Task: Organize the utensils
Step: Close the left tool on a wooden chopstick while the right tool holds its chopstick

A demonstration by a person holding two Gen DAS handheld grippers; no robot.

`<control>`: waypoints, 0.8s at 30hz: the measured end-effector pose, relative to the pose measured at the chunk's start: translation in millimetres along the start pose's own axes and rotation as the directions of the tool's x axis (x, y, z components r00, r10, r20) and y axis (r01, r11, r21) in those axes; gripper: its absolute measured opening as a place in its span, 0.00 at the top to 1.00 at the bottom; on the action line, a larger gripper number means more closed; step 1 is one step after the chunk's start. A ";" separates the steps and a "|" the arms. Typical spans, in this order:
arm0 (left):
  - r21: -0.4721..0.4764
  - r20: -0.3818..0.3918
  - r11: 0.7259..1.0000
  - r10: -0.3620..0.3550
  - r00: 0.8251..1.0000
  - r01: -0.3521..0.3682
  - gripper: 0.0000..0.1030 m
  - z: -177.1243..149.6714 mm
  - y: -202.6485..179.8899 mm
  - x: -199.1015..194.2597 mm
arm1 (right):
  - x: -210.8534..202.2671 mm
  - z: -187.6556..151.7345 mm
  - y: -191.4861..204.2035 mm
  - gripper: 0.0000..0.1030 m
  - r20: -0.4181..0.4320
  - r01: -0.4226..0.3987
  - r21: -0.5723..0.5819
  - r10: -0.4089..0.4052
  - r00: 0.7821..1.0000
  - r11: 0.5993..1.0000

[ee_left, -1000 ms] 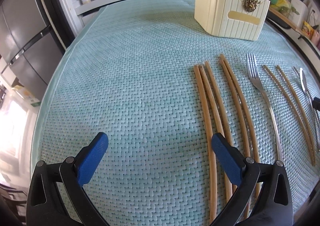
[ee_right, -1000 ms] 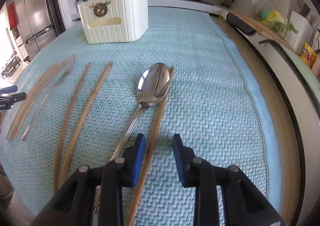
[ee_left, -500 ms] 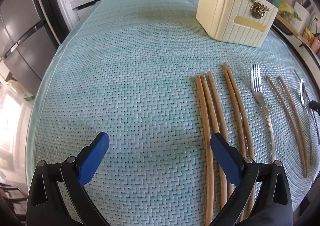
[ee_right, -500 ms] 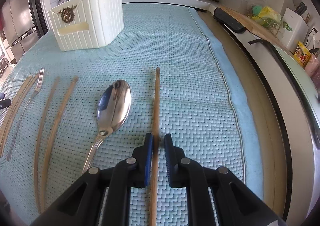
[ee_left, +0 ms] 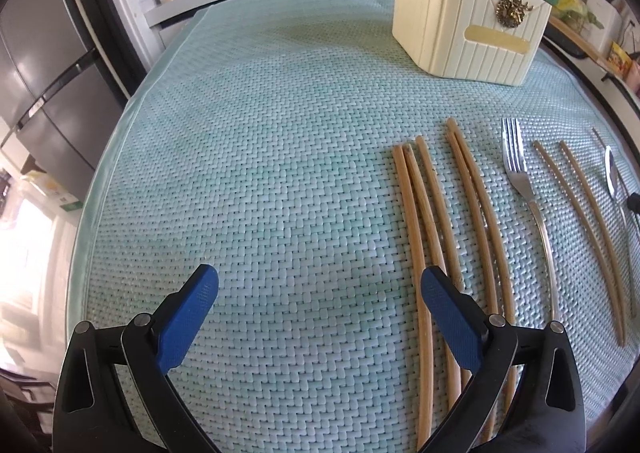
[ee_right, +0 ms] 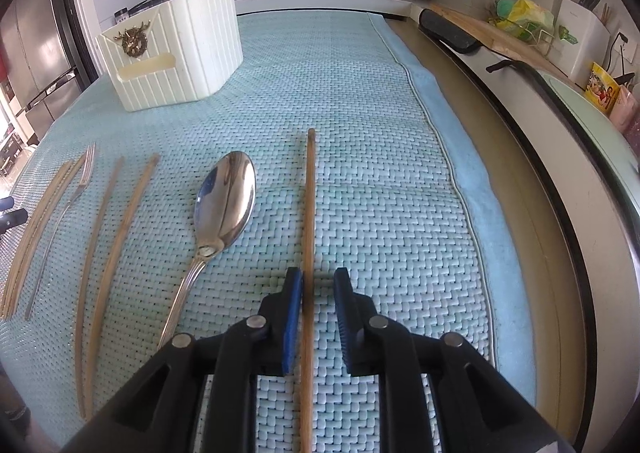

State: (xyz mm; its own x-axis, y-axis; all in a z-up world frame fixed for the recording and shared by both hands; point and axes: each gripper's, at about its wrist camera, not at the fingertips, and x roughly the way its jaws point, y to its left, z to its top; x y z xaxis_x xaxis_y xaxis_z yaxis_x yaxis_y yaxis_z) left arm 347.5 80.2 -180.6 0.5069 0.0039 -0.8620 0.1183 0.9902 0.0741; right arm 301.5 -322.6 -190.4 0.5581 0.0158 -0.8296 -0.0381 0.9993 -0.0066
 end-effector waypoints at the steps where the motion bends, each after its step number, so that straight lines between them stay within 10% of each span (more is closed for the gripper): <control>1: 0.005 0.001 1.000 0.006 1.000 -0.006 0.02 -2.0 -3.4 -1.5 | 0.3 0.7 -1.3 0.83 0.000 0.000 -0.002 0.000 1.000 1.000; 24: -0.046 0.016 0.998 -0.049 0.999 0.050 0.02 2.4 15.7 -2.4 | -6.3 -7.5 -2.2 0.80 0.005 0.001 -0.002 -0.001 1.000 1.000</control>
State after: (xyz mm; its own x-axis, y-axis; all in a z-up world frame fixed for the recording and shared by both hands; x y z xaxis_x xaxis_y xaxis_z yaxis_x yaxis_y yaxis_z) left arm 350.2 95.4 -176.1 0.5140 -0.0470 -0.8565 0.1038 0.9946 0.0077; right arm 291.9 -325.2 -189.3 0.5618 0.0152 -0.8271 -0.0392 0.9992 -0.0083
